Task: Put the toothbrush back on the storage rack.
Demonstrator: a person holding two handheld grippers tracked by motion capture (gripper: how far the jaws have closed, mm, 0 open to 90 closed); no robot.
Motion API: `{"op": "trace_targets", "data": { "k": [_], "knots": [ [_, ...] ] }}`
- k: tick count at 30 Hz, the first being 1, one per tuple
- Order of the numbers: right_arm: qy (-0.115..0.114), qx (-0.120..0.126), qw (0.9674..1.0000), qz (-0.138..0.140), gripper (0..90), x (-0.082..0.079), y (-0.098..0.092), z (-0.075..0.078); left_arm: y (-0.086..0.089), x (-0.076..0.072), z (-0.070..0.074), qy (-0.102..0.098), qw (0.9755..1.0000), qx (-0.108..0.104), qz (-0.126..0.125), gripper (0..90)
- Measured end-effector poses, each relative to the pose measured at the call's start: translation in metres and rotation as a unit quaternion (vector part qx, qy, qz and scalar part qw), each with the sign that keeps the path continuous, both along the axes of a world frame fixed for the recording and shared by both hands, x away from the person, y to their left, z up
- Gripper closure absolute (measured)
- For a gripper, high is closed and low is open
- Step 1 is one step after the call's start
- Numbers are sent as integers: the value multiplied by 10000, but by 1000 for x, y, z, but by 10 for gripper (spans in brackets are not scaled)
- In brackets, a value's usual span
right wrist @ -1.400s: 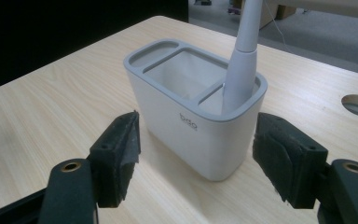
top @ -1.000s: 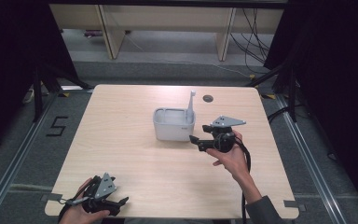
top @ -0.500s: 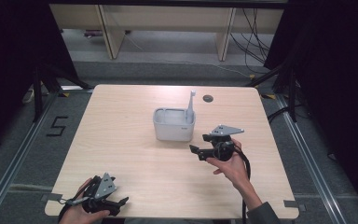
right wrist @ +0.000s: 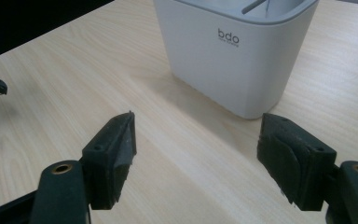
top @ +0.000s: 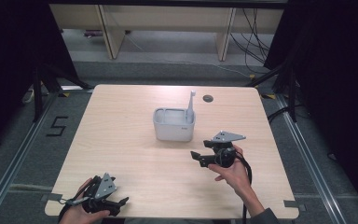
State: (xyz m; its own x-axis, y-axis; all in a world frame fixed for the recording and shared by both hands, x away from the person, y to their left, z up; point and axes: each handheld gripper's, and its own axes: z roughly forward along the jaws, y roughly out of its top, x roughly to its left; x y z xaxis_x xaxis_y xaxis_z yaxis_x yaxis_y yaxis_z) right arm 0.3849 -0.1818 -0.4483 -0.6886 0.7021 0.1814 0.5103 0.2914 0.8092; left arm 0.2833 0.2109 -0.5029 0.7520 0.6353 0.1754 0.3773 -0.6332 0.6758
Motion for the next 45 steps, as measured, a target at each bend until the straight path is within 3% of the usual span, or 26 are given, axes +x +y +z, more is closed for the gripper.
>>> {"op": "trace_targets", "data": {
  "k": [1, 2, 3, 5, 6, 7, 8, 12, 13, 19, 22, 24, 25, 26, 28, 29, 31, 32, 35, 37, 38, 45],
  "knots": [
    [-250, -103, 9996, 69, 287, 2, -2, -1, 0, 0, 0, -9, 10000, 9, -15, 163],
    [-250, -103, 9996, 69, 287, 2, -2, -1, 0, 0, 0, -9, 10000, 9, -15, 163],
    [-113, -39, 9999, 45, 287, -1, -2, -3, 0, 0, 0, -5, 10000, 9, -15, 163],
    [-218, -93, 9997, 91, 283, -2, -3, -4, 0, 0, 0, 8, 10000, -14, 18, 163],
    [-69, -21, 10000, 11, 282, -5, -3, -4, 0, 0, 0, 8, 10000, -14, 18, 163],
    [-187, -37, 9997, 153, 279, -3, -5, -6, 0, 0, 0, 18, 10000, -3, -4, 162],
    [-84, -7, 9999, 73, 277, -6, -6, -6, 0, 0, 0, 18, 10000, -1, -5, 162],
    [-93, 106, 9999, 100, 238, -9, -9, -9, 0, 0, 0, 4, 10000, 9, -21, 163],
    [11, 192, 9998, 94, 230, -10, -9, -10, 0, 0, 0, 0, 10000, 9, -22, 163],
    [127, 175, 9997, 79, 194, -18, -12, -15, 0, 0, 0, -5, 10000, 7, -13, 163],
    [46, 142, 9998, 134, 189, -19, -13, -17, 0, 0, 0, -6, 10000, 7, -15, 163],
    [128, 200, 9997, 105, 187, -22, -13, -19, 0, 0, 0, -5, 10000, 5, -14, 163],
    [64, 114, 9997, 223, 187, -22, -14, -20, 0, 0, 0, -6, 10000, 7, -13, 163],
    [223, 199, 9995, 79, 187, -25, -13, -20, 0, 0, 0, -7, 10000, 7, -12, 163],
    [224, 225, 9994, 107, 189, -27, -13, -20, 0, 0, 0, -7, 10000, 8, -14, 163],
    [105, 147, 9997, 158, 189, -27, -15, -22, 0, 0, 0, -7, 10000, 5, -13, 163],
    [253, 164, 9995, 119, 190, -31, -15, -23, 0, 0, 0, -9, 10000, 10, -13, 163],
    [89, 120, 9997, 196, 190, -30, -17, -24, 0, 0, 0, -9, 10000, 10, -13, 163],
    [271, 173, 9994, 114, 190, -34, -18, -25, 0, 0, 0, -9, 10000, 6, -9, 162],
    [142, 133, 9997, 131, 185, -35, -20, -26, 0, 0, 0, -16, 10000, 25, -15, 163],
    [284, 221, 9993, 80, 178, -36, -20, -27, 0, 0, 0, -7, 10000, 18, -19, 162],
    [269, 165, 9995, 85, 168, -43, -22, -31, -1, 0, 0, -6, 10000, 22, -16, 163]
  ]
}}
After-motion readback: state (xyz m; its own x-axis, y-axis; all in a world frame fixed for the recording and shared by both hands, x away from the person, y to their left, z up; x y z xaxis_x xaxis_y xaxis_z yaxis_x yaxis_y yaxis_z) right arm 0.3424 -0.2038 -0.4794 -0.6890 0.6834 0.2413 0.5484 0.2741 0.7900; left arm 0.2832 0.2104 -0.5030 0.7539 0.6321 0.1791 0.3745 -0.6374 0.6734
